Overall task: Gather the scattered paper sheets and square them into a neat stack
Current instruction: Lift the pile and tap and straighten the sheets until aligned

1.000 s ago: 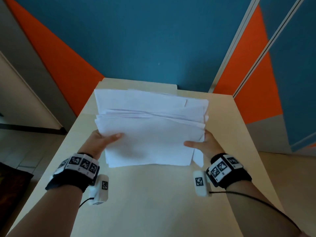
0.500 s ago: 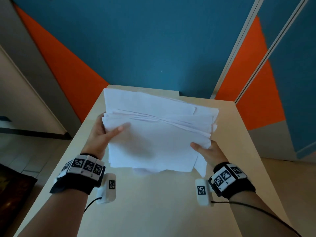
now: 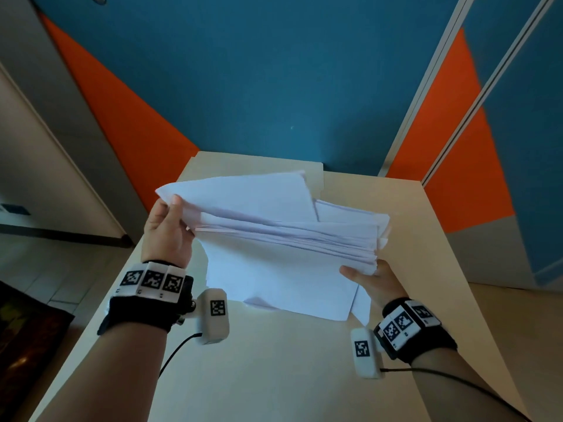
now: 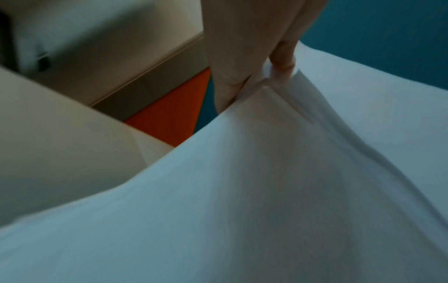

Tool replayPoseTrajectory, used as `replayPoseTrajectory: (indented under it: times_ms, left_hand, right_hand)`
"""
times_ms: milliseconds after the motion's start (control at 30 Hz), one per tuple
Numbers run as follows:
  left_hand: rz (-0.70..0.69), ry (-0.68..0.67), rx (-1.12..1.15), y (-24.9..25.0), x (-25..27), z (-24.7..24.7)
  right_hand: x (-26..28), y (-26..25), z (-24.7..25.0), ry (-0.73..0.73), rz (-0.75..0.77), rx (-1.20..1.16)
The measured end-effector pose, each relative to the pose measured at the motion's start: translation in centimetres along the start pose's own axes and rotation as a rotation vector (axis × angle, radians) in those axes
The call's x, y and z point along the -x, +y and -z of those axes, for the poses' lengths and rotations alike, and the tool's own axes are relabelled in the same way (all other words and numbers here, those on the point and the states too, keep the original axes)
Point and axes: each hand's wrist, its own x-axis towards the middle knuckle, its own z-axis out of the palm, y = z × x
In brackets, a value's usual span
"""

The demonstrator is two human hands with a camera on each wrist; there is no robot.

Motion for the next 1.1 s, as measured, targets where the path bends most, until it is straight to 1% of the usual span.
replayPoseTrajectory:
  times_ms: [67, 167, 300, 367, 467, 533, 600, 633, 667, 700, 767, 800, 833, 867, 900, 933, 1033, 1100]
  left_hand:
    - [0.071, 0.063, 0.062, -0.6, 0.0, 0.8]
    - [0.198, 0.181, 0.112, -2.0, -0.1, 2.3]
    - [0.373, 0.275, 0.191, -5.0, 0.0, 4.4]
    - [0.439, 0.256, 0.150, -6.6, 0.6, 4.8]
    - [0.563, 0.197, 0.025, -8.7, 1.9, 5.3]
    - [0.635, 0.149, -0.112, -9.6, 2.8, 6.0]
    - [0.671, 0.110, -0.296, -9.6, 3.3, 6.4]
    - [0.675, 0.090, -0.397, -9.4, 3.3, 6.6]
    - [0.642, 0.070, -0.493, -8.9, 3.2, 6.5]
    - [0.575, 0.060, -0.583, -8.1, 2.8, 6.5]
    - [0.394, 0.022, -0.656, -6.3, 1.6, 6.1]
    - [0.306, -0.046, -0.660, -5.2, 0.9, 5.6]
    - [0.276, -0.150, -0.661, -4.1, 0.2, 4.9]
    - [0.285, -0.259, -0.656, -3.4, -0.5, 4.2]
    - [0.322, -0.336, -0.655, -2.9, -1.1, 3.6]
    - [0.350, -0.381, -0.672, -2.5, -1.5, 3.2]
    - [0.369, -0.474, -0.860, -2.5, -1.9, 2.8]
    - [0.360, -0.497, -0.901, -2.7, -1.4, 2.7]
  right_hand:
    - [0.1, -0.1, -0.1, -0.011, 0.004, -0.004]
    - [0.5, -0.6, -0.3, 0.013, 0.014, -0.030]
    - [0.5, -0.3, -0.2, 0.009, -0.028, 0.014]
    - [0.6, -0.3, -0.3, 0.016, -0.042, 0.002]
    - [0.7, -0.7, -0.5, 0.043, -0.014, -0.017]
    - [0.7, -0.6, -0.3, 0.096, -0.002, -0.020]
    - [0.9, -0.8, 0.0, 0.133, 0.001, -0.029]
    - [1.0, -0.9, 0.0, 0.147, 0.000, -0.036]
    - [1.0, -0.9, 0.1, 0.165, -0.012, -0.046]
    - [0.9, -1.0, 0.2, 0.174, -0.011, -0.053]
    - [1.0, -1.2, 0.1, 0.168, 0.009, -0.058]
    - [0.9, -1.3, 0.0, 0.160, 0.014, -0.058]
    - [1.0, -1.4, -0.1, 0.150, 0.018, -0.064]
    - [1.1, -1.6, -0.3, 0.145, 0.016, -0.077]
    - [1.2, -1.9, -0.4, 0.145, 0.020, -0.096]
    - [1.2, -2.0, -0.4, 0.149, 0.023, -0.110]
    - [1.4, -2.7, -0.3, 0.159, 0.022, -0.092]
    - [1.4, -3.0, 0.0, 0.212, -0.004, -0.112]
